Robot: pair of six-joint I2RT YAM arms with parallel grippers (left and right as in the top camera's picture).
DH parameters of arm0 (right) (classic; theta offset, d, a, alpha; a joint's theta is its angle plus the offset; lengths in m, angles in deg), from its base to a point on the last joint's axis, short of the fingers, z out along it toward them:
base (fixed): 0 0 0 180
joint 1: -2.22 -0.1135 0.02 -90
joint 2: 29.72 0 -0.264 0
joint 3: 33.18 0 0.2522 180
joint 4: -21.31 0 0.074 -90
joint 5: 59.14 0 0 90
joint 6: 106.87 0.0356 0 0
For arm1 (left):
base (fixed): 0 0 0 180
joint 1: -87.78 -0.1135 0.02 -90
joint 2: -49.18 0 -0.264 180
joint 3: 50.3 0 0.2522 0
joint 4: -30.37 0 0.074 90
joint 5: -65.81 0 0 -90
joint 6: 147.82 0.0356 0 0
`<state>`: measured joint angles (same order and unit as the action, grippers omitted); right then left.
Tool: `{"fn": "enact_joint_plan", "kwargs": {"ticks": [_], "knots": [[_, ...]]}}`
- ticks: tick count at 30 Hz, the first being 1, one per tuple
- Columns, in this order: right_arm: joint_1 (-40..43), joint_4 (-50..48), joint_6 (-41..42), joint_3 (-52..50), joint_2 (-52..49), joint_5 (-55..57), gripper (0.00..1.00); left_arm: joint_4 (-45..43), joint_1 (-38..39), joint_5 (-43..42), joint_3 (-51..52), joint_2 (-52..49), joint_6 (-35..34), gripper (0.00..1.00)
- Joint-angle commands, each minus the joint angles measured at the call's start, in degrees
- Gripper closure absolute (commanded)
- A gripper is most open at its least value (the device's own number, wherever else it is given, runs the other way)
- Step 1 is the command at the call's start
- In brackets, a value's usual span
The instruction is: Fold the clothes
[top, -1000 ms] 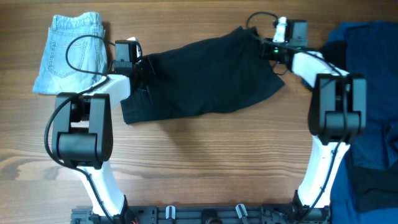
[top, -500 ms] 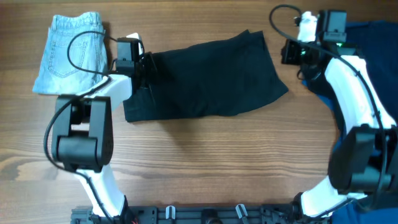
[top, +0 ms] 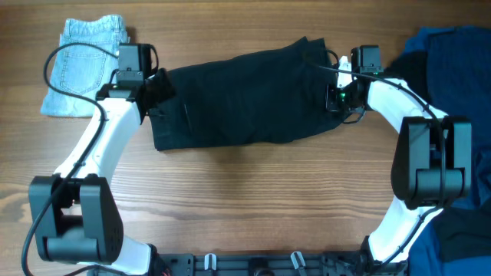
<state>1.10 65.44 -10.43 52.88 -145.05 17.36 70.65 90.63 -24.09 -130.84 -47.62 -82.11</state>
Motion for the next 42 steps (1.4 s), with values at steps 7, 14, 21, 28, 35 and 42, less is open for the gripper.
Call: {"fn": "enact_joint_plan", "kwargs": {"ticks": [7, 14, 21, 28, 35, 42], "knots": [[0.1, 21.5, 10.9, -1.6, -6.1, 7.5, 0.96, 6.7, -3.4, 1.3, 0.1, 0.0, -1.8, 0.70], [0.1, 27.6, 11.7, -1.6, -2.9, 11.0, 0.96, 7.1, -3.4, 1.3, 0.1, -2.1, -1.5, 0.63], [0.1, 27.3, 10.0, -1.5, 1.2, 11.0, 0.96, 4.5, -3.4, -1.0, 0.1, -10.7, -0.9, 0.42], [0.0, 25.8, 10.0, -1.5, 1.2, 10.5, 0.96, 3.8, -3.3, -8.0, 0.1, -12.2, 12.5, 0.14], [0.0, 25.0, 8.5, -1.5, 1.2, 9.2, 0.96, 5.2, -3.5, -15.5, 0.1, -12.7, 19.4, 0.19], [0.0, 24.3, 7.5, -1.5, 1.2, 9.2, 0.96, 6.5, -7.7, -12.9, 0.0, -11.5, 14.6, 0.23]]}}
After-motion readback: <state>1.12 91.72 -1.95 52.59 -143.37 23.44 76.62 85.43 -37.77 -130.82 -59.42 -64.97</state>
